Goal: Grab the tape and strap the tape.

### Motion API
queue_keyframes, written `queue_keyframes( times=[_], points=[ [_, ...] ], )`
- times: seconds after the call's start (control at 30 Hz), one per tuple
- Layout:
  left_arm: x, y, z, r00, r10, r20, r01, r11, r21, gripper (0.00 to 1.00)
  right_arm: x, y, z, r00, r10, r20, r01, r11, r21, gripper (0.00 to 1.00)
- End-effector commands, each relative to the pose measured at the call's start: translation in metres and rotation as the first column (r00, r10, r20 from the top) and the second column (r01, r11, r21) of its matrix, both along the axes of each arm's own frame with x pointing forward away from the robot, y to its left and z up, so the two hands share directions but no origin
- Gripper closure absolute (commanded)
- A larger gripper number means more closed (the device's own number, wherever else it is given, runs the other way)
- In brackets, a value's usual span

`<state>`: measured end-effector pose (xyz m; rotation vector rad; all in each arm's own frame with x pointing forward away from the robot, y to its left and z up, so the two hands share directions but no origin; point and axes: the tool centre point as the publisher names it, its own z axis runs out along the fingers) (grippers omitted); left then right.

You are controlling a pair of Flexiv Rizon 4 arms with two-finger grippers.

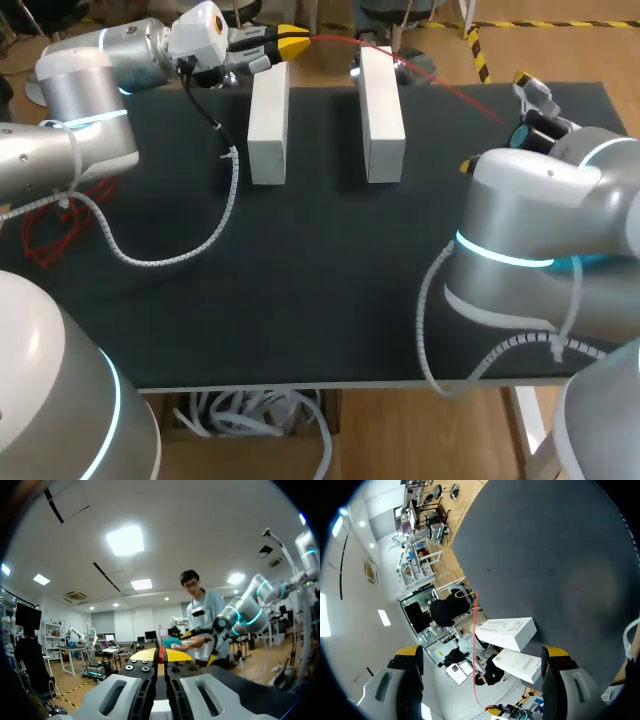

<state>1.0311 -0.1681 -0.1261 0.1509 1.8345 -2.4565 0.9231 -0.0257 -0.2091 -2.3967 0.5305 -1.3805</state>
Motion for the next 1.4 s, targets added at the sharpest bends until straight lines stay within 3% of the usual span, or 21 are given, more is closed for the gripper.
queue_keyframes(
  times=[0.03,0.67,0.73,0.8,0.9,1.1,1.27,1.4],
  points=[
    [0.001,0.000,-0.001,1.000,-0.003,0.000,0.003,1.000,0.000,1.00,0.006,-0.003,-0.008,0.996,-0.028,0.088,0.029,0.999,-0.016,0.00],
    [0.001,0.000,-0.001,1.000,-0.003,0.000,0.003,1.000,0.000,1.00,0.007,-0.004,-0.007,0.996,-0.003,0.089,0.005,1.000,-0.028,0.00],
    [0.001,0.000,-0.001,1.000,-0.003,0.000,0.003,1.000,0.000,1.00,0.007,-0.002,-0.006,0.977,-0.058,0.206,0.059,0.998,0.000,0.00],
    [0.001,0.000,-0.001,1.000,-0.003,0.000,0.003,1.000,0.000,1.00,0.007,-0.001,-0.005,0.934,-0.120,0.336,0.111,0.993,0.048,0.00],
    [0.001,0.000,-0.001,1.000,-0.003,0.000,0.003,1.000,0.000,1.00,0.007,0.002,-0.004,0.881,-0.196,0.430,0.163,0.980,0.112,0.00],
    [0.001,0.000,-0.001,1.000,-0.003,0.000,0.003,1.000,0.000,1.00,0.007,0.012,-0.011,0.803,-0.309,0.511,0.269,0.951,0.152,0.00],
    [0.001,0.000,-0.001,1.000,-0.003,0.000,0.003,1.000,0.000,1.00,0.012,0.018,-0.007,0.704,-0.384,0.598,0.358,0.918,0.168,0.00],
    [0.001,0.000,-0.001,1.000,-0.003,0.000,0.003,1.000,0.000,1.00,0.018,0.021,0.002,0.693,-0.383,0.611,0.377,0.915,0.145,0.00]
  ],
)
